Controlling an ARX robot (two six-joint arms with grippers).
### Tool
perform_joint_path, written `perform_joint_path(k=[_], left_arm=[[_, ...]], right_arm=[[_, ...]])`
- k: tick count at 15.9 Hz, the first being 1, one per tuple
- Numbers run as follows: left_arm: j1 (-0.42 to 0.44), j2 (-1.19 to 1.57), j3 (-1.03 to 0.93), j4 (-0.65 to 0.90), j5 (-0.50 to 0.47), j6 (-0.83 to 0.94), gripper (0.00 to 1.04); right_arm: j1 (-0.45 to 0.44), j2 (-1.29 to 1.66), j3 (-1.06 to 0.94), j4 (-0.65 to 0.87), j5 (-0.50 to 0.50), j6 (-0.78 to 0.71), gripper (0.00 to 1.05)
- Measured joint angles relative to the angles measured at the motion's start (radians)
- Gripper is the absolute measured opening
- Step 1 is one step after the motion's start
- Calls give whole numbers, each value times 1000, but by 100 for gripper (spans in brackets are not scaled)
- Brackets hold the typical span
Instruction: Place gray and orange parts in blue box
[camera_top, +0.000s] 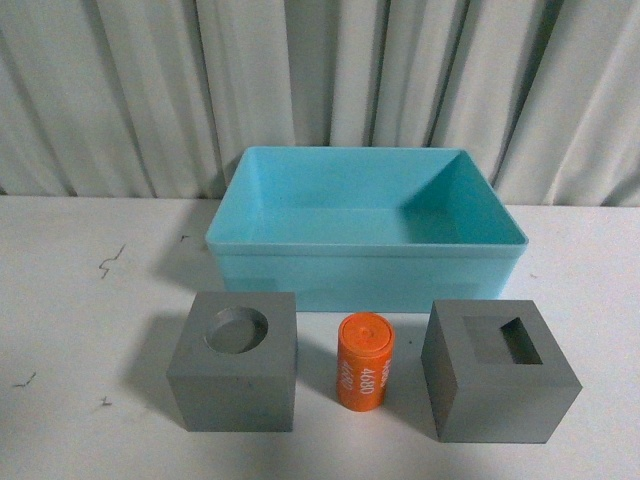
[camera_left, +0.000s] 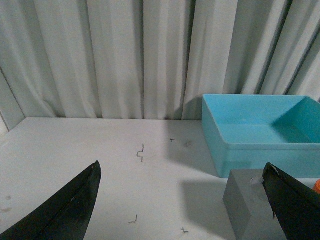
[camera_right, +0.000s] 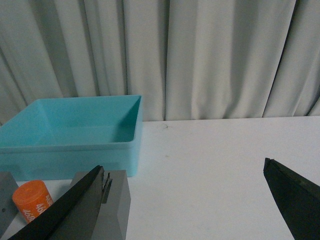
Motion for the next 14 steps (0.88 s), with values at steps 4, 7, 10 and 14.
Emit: perform_joint_path(k=[4,7,10,14], left_arm=[[0,0,0,0,0,0,98],[0,0,0,0,0,0,98],[0,0,0,0,0,0,98],[0,0,0,0,0,0,98]], right_arm=[[0,0,0,0,0,0,98],[-1,3,3,-17,-2,1,98],[-137,634,325,-88,-173,65,98],[-16,1277,536,207,-220,-1,98]])
